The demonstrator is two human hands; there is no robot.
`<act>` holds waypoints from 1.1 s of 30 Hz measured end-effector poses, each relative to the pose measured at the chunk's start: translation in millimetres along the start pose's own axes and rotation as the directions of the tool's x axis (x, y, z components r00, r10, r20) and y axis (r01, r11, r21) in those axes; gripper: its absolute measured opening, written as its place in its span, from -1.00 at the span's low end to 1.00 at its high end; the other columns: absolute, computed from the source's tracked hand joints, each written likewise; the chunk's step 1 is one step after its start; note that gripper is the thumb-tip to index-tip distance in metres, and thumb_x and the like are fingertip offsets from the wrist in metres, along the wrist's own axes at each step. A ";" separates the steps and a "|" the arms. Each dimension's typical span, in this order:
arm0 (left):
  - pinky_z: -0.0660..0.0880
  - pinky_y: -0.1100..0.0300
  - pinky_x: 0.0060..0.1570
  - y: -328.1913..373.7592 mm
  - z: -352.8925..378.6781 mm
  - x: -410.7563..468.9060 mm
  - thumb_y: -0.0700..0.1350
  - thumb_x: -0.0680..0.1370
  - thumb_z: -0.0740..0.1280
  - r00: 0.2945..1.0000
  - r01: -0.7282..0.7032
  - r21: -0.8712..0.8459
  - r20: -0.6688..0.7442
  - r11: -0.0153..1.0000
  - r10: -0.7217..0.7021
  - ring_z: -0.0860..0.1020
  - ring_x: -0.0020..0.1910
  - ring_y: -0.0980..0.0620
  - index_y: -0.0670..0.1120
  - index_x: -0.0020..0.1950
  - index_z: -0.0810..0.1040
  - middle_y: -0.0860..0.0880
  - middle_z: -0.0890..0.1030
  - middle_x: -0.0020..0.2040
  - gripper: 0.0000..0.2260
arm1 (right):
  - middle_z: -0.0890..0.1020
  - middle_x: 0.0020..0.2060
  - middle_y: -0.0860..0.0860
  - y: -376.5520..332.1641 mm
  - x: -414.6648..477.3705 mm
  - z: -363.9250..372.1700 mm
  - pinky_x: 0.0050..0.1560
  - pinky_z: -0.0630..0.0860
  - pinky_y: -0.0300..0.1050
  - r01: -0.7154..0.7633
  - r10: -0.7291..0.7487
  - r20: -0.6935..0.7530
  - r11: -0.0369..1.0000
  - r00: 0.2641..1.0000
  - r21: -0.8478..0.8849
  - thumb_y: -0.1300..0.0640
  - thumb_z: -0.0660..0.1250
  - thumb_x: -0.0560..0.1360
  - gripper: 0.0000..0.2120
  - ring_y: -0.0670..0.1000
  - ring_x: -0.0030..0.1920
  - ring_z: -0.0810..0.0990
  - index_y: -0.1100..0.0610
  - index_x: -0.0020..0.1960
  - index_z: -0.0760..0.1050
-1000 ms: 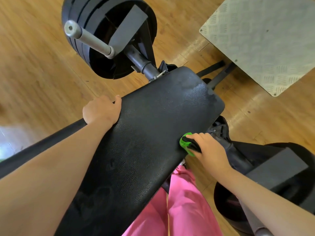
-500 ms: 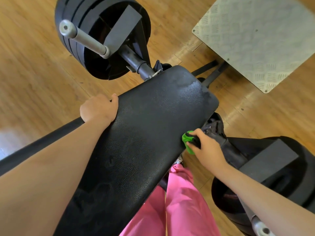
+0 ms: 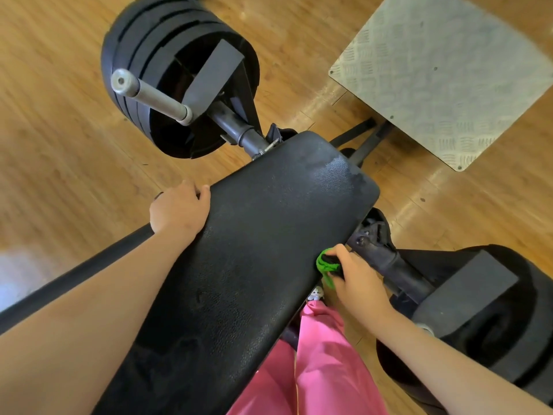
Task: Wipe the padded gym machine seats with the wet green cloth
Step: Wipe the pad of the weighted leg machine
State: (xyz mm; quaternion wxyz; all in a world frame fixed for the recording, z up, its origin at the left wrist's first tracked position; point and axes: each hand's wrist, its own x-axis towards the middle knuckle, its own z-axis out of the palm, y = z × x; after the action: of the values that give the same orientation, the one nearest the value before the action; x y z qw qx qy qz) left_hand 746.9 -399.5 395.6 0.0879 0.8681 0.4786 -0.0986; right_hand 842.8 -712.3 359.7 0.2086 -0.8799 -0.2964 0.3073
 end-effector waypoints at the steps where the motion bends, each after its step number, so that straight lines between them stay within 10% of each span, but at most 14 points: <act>1: 0.34 0.11 -0.32 0.4 -0.6 -1.5 0.08 0.65 0.09 0.999 -0.045 -0.037 -0.014 0.998 0.044 0.43 -0.38 0.02 -0.10 0.01 0.47 -0.03 0.50 -0.30 -0.71 | 0.58 -0.01 0.03 4.5 6.7 -2.4 -0.11 0.55 0.12 -0.011 0.011 -0.004 1.000 1.000 -0.006 0.16 0.36 0.48 -0.72 0.10 0.03 0.56 -0.03 0.13 0.39; 12: 0.29 0.16 -0.34 14.3 0.4 18.4 0.08 0.63 0.16 0.950 -0.311 0.030 0.026 0.950 0.310 0.44 -0.17 0.06 -0.07 0.21 0.41 -0.05 0.56 0.08 -0.72 | 0.60 0.00 0.11 55.6 76.5 -15.0 -0.09 0.54 0.15 -0.098 0.100 -0.072 0.995 0.992 0.025 0.22 0.34 0.52 -0.74 0.20 0.02 0.56 0.01 0.16 0.41; 22: 0.46 0.02 -0.07 68.4 33.1 72.8 0.22 0.61 0.10 0.926 -0.155 -0.054 0.341 0.986 0.164 0.53 -0.04 -0.10 -0.12 0.25 0.42 -0.12 0.57 0.02 -0.55 | 0.61 -0.03 0.20 113.0 149.9 -43.4 -0.05 0.51 0.09 -0.203 0.204 -0.090 0.979 0.975 0.019 0.25 0.30 0.55 -0.77 0.25 -0.03 0.56 0.11 0.19 0.45; 28: 0.39 0.08 -0.27 69.6 43.2 76.8 0.39 0.54 -0.02 0.943 -0.133 0.036 0.311 0.990 0.115 0.51 -0.20 -0.07 -0.08 -0.02 0.46 -0.07 0.52 -0.20 -0.43 | 0.63 -0.03 0.17 129.4 179.7 -61.0 -0.08 0.53 0.07 -0.264 0.263 -0.082 0.965 0.961 0.003 0.23 0.29 0.55 -0.81 0.23 -0.06 0.58 0.11 0.16 0.46; 33: 0.32 0.12 -0.34 77.6 34.6 70.1 0.31 0.58 0.03 0.951 -0.134 0.014 0.282 0.991 0.125 0.47 -0.27 0.00 -0.10 -0.03 0.45 -0.06 0.51 -0.24 -0.50 | 0.61 -0.02 0.14 106.5 151.6 -62.5 -0.08 0.52 0.07 -0.032 0.033 0.004 0.994 0.999 -0.103 0.17 0.32 0.55 -0.73 0.18 -0.04 0.57 0.14 0.25 0.46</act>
State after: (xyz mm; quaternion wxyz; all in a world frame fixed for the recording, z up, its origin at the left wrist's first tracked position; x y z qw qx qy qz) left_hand 846.4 -391.9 348.9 0.1465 0.8762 0.4017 -0.2223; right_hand 1022.6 -703.8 283.2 0.1570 -0.8933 -0.2981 0.2974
